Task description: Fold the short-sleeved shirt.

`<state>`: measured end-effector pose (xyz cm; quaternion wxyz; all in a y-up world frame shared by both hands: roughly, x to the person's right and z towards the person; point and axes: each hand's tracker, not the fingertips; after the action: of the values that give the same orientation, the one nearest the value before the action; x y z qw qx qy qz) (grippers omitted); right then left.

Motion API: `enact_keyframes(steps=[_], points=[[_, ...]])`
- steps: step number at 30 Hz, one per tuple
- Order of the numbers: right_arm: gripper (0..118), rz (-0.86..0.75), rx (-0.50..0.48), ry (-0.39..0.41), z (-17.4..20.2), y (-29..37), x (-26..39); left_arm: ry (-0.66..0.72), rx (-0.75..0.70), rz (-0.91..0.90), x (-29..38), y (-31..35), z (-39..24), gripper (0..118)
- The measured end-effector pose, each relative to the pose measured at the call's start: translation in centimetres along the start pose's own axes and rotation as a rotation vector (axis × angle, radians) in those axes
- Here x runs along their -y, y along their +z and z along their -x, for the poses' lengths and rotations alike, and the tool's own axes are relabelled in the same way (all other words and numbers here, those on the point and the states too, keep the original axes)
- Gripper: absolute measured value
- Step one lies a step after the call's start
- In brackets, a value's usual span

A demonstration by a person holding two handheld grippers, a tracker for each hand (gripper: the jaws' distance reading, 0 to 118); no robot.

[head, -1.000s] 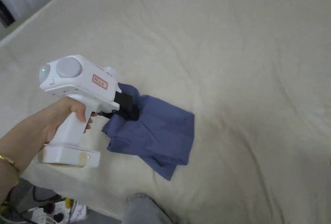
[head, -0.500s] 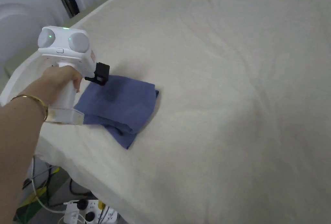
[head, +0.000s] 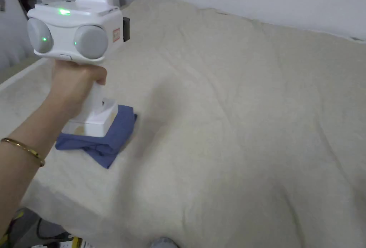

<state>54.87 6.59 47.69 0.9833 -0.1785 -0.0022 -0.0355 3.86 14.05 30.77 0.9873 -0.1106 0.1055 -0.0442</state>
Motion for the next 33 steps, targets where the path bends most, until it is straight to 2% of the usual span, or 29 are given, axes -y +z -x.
enact_keyframes(steps=[2,7,9,13,15,17,21,23,24,31,33], points=[[2,-0.053,0.013,0.013,-0.9,1.3,-1.3,-0.027,0.054,-0.070,-1.3,2.9,-3.2,0],[2,-0.145,0.073,0.043,-2.3,4.0,-3.5,0.038,0.213,-0.170,-1.3,8.2,-10.6,0],[2,-0.168,0.092,0.050,-2.8,4.9,-3.6,0.045,0.237,-0.191,-0.2,10.0,-13.2,0],[2,-0.193,0.112,0.010,-3.8,6.5,-2.8,0.064,0.297,-0.178,2.7,12.4,-16.9,0],[2,-0.205,0.150,0.041,-4.1,7.1,-2.0,0.025,0.314,-0.167,4.5,13.2,-18.6,0],[2,-0.223,0.185,0.063,-4.3,7.7,-0.9,-0.001,0.326,-0.165,6.1,14.0,-19.5,0],[2,-0.199,0.185,0.019,-4.5,7.8,-0.5,-0.015,0.355,-0.139,9.0,14.7,-20.3,0],[2,-0.190,0.186,0.025,-4.5,7.8,-0.5,-0.019,0.361,-0.131,10.1,15.3,-20.6,0],[2,-0.182,0.188,0.033,-2.5,5.8,0.0,-0.023,0.358,-0.125,10.6,15.4,-20.7,0],[2,-0.128,0.156,0.017,-1.7,5.5,3.7,-0.031,0.346,-0.078,12.8,16.1,-20.1,0],[2,-0.117,0.156,0.014,-2.5,4.9,4.7,-0.024,0.338,-0.074,13.0,16.2,-19.9,1]])
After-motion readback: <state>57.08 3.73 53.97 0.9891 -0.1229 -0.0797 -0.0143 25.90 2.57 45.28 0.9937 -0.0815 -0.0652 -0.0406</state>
